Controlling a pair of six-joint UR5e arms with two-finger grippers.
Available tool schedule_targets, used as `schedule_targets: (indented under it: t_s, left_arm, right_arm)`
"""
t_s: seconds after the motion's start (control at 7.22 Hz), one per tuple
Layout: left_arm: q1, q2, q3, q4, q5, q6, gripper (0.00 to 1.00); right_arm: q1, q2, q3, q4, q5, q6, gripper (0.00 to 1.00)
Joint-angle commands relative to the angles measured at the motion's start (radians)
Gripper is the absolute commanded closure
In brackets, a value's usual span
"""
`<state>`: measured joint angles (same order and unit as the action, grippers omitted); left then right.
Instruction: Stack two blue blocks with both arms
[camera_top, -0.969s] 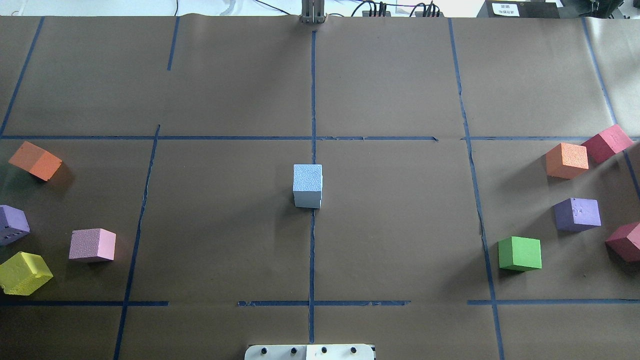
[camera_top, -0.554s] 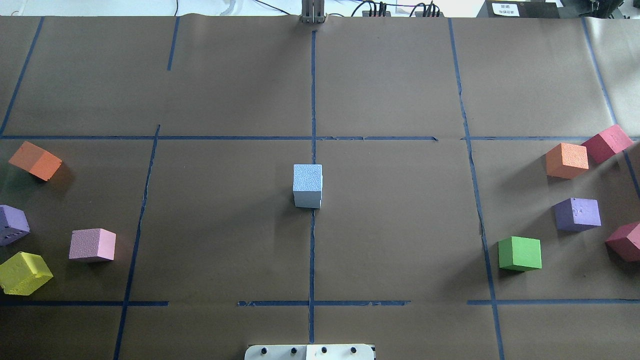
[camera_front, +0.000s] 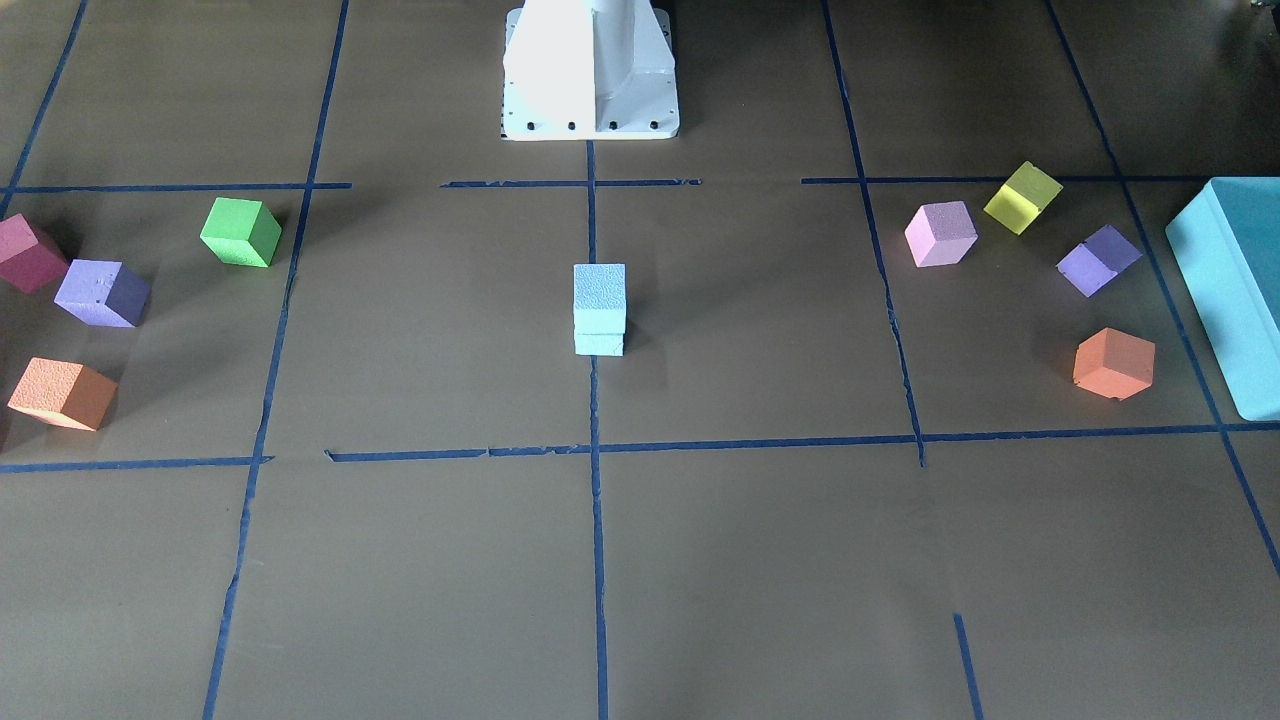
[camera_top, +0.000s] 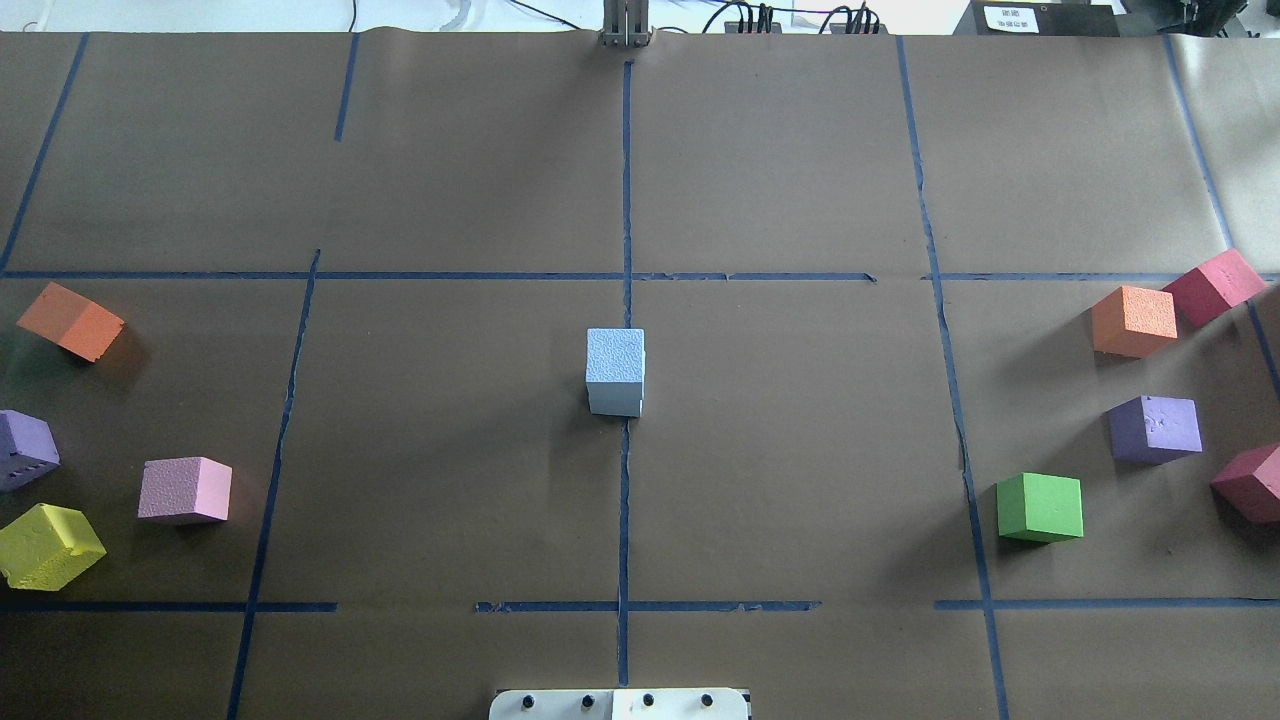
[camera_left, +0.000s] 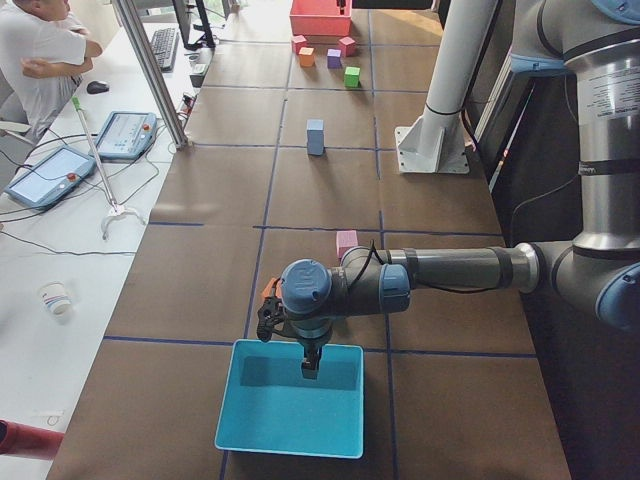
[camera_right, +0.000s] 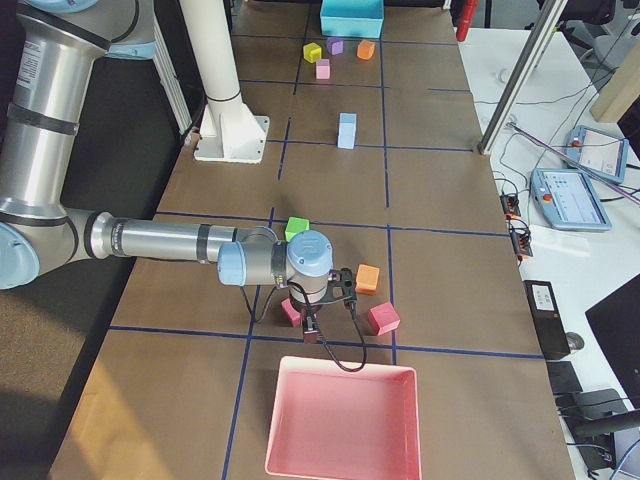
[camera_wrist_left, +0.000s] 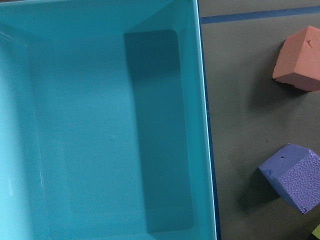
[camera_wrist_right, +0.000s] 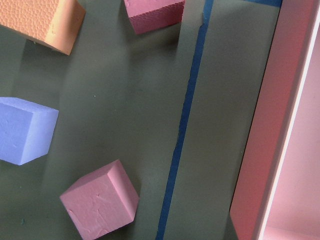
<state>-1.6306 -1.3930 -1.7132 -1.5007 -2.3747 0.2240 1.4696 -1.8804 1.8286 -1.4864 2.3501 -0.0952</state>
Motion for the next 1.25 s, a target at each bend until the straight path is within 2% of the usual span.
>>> schedule_targets:
  t_s: [0.0, 1.11]
  left_arm:
    - [0.000, -0.001, -0.005, -0.001, 0.000, 0.000, 0.00]
    - [0.005, -0.003, -0.011, -0.001, 0.005, 0.002, 0.00]
  right_arm:
    - [0.000, 0.001, 0.001, 0.000, 0.000, 0.000, 0.00]
    - [0.000, 0.018, 0.003, 0.000, 0.000, 0.002, 0.00]
